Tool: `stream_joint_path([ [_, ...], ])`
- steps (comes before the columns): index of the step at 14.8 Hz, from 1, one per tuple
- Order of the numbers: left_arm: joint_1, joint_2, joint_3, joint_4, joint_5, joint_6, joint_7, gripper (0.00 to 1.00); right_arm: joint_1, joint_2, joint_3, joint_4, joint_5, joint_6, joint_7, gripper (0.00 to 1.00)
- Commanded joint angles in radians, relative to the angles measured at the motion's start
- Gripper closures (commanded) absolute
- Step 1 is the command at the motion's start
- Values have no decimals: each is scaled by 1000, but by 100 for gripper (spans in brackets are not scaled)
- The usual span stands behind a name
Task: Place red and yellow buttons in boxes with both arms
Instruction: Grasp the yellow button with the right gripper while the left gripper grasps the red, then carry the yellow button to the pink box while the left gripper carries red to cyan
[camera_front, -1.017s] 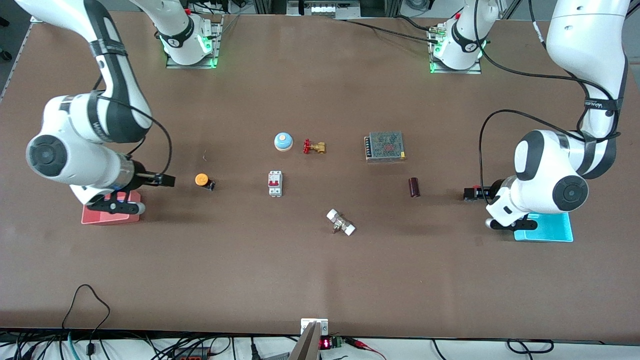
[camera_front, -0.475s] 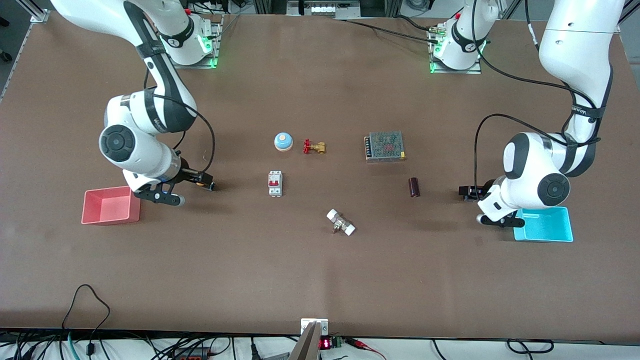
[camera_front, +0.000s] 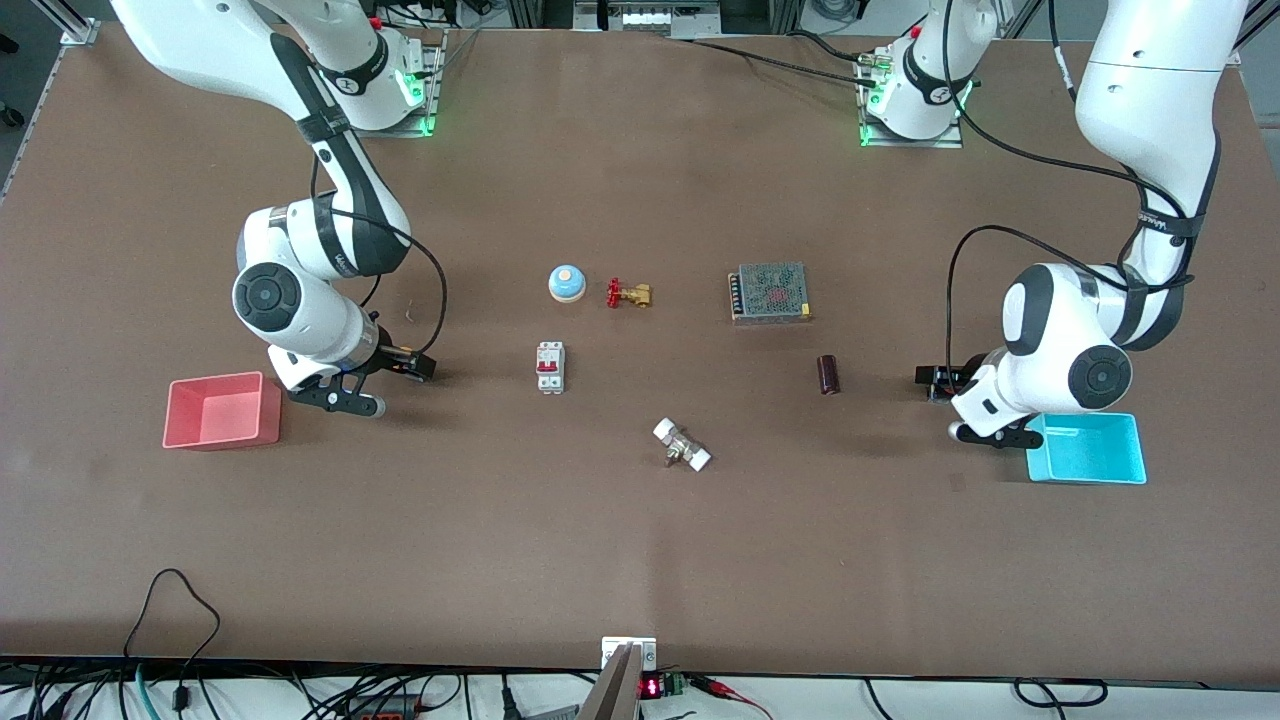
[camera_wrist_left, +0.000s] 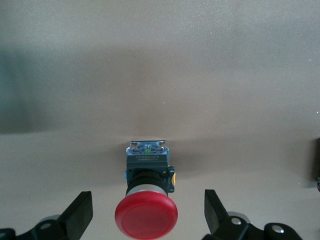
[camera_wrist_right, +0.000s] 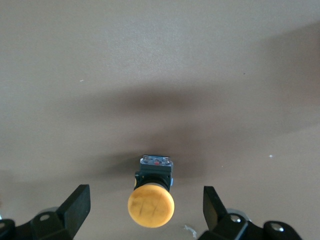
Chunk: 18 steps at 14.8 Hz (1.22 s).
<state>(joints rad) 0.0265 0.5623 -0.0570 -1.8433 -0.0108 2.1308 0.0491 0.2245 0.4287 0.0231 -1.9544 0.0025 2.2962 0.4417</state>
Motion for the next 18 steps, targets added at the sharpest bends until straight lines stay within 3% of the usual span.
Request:
stream_joint_path([
  [1, 4, 1, -3, -8, 14, 38, 21, 11, -4, 4, 9, -24, -18, 32, 28, 0],
  [5, 4, 1, -3, -10, 12, 47, 37, 22, -5, 13, 15, -44, -33, 40, 28, 0],
  [9, 4, 7, -3, -10, 12, 49, 37, 46, -8, 33, 17, -46, -52, 52, 26, 3],
  [13, 7, -5, -1, -7, 3, 46, 35, 72, -10, 35, 18, -46, -59, 55, 26, 37],
  [18, 13, -148, 6, 1, 3, -34, 18, 77, -8, 41, 18, -44, -68, 55, 26, 65],
])
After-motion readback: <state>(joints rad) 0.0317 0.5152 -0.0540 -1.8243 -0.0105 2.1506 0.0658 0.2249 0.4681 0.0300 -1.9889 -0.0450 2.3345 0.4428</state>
